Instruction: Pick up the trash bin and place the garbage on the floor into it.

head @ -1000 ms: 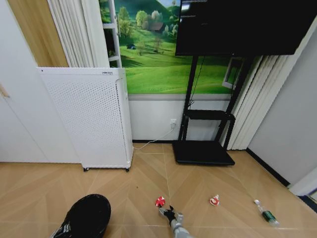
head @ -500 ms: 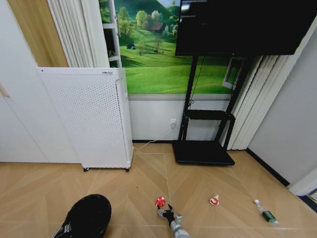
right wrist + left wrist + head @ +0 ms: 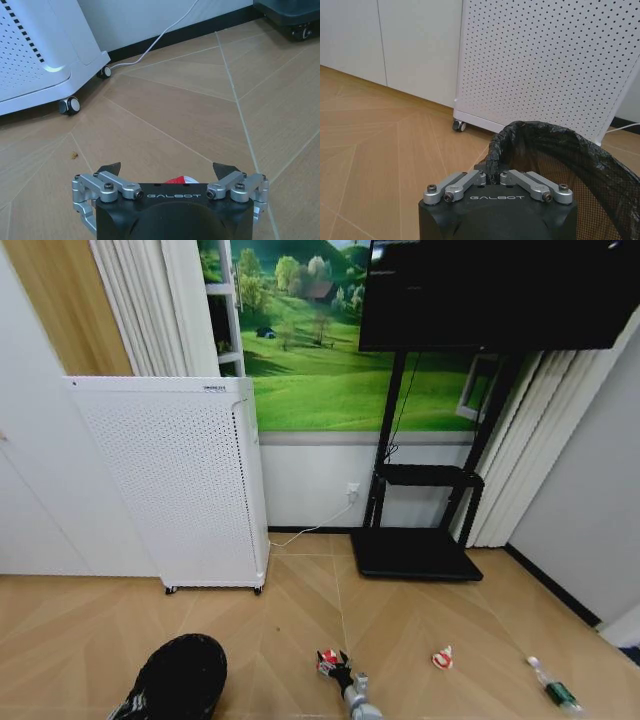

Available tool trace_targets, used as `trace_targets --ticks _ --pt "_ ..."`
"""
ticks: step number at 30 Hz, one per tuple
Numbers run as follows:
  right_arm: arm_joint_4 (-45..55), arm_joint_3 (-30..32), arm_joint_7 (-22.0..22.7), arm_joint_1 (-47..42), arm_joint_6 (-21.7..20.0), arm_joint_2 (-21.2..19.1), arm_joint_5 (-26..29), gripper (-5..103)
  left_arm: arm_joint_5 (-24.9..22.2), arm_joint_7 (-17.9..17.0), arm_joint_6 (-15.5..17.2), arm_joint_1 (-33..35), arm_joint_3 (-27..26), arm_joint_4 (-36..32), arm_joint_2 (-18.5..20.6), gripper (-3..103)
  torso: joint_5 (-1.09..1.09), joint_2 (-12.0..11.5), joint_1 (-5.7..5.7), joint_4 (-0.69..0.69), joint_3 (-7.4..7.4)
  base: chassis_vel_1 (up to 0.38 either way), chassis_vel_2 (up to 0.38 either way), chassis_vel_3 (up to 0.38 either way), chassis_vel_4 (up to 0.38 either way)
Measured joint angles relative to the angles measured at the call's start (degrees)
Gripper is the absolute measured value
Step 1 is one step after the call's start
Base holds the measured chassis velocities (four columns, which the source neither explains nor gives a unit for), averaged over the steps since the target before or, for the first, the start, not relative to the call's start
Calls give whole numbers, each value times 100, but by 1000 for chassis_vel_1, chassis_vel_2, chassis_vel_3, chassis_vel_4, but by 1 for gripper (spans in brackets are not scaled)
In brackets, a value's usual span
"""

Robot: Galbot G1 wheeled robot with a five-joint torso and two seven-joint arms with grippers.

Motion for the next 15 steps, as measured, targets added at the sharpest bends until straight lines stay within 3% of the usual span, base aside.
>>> trace_targets --ticks 15 --pt "66 28 -132 -388 89 -7 42 100 69 12 0 -1 65 -45 -61 7 -5 1 -3 2 -3 1 -1 -5 4"
